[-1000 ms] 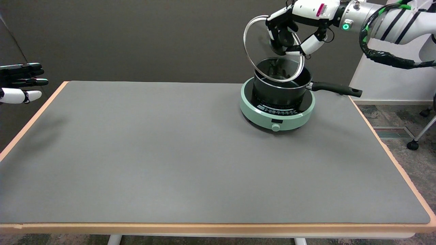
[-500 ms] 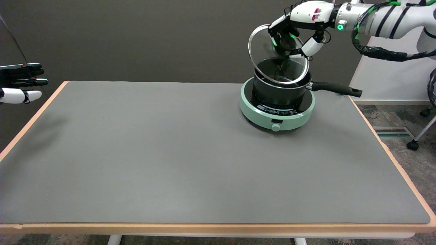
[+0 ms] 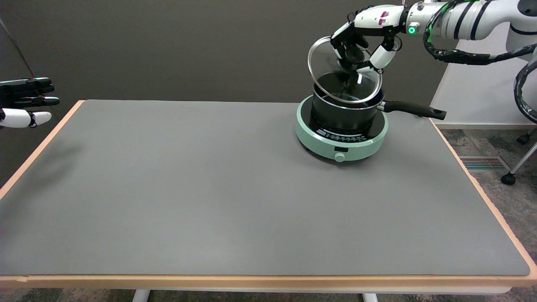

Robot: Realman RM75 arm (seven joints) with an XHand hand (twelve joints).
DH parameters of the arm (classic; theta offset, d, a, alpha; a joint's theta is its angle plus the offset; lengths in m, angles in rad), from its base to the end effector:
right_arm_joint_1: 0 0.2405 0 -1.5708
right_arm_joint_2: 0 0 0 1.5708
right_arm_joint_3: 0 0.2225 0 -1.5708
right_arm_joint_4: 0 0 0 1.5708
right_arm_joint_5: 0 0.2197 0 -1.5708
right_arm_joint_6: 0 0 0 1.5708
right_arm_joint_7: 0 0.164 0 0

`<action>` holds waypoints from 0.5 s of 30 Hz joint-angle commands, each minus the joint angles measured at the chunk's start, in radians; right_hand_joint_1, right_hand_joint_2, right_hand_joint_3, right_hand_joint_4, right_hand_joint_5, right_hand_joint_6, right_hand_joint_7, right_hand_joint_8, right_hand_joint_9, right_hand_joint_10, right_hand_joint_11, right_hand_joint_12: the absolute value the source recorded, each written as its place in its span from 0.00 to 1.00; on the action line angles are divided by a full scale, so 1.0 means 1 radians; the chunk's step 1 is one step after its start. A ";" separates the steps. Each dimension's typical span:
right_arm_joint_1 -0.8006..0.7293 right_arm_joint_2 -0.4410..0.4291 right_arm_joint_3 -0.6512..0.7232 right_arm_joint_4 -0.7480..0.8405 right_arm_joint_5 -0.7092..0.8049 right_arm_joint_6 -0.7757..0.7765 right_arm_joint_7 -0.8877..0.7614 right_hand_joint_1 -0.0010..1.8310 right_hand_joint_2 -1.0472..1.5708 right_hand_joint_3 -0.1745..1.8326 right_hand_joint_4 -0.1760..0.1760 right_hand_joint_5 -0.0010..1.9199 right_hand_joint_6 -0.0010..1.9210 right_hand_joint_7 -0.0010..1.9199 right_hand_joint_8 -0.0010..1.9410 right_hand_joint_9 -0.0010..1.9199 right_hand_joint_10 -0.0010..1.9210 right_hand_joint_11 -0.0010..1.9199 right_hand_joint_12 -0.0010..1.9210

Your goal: Place the pot lid onto the pot.

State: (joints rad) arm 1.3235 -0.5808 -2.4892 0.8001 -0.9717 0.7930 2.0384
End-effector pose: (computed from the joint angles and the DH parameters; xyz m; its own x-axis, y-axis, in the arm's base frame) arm -0.0193 -0.4728 0.4251 0.9719 -0.1695 -0.1637 0.0851 -0.3954 0.9146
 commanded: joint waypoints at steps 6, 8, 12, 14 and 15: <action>0.162 -0.096 -0.100 -0.202 -0.119 0.085 0.083 0.74 0.70 0.48 1.00 0.30 0.79 0.46 0.73 0.41 0.98 0.37 0.69; 0.172 -0.108 -0.100 -0.224 -0.141 0.101 0.101 0.74 0.70 0.48 1.00 0.30 0.79 0.46 0.73 0.40 0.98 0.37 0.69; 0.194 -0.132 -0.099 -0.259 -0.200 0.127 0.133 0.74 0.70 0.49 1.00 0.30 0.79 0.46 0.73 0.40 0.98 0.37 0.69; 0.197 -0.142 -0.097 -0.277 -0.212 0.139 0.142 0.74 0.70 0.49 1.00 0.30 0.79 0.46 0.73 0.40 0.98 0.36 0.69; 0.197 -0.146 -0.097 -0.286 -0.213 0.143 0.142 0.74 0.70 0.49 1.00 0.30 0.79 0.46 0.73 0.40 0.98 0.36 0.69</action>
State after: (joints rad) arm 1.4406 -0.6501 -2.5624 0.6513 -1.0652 0.8526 2.1022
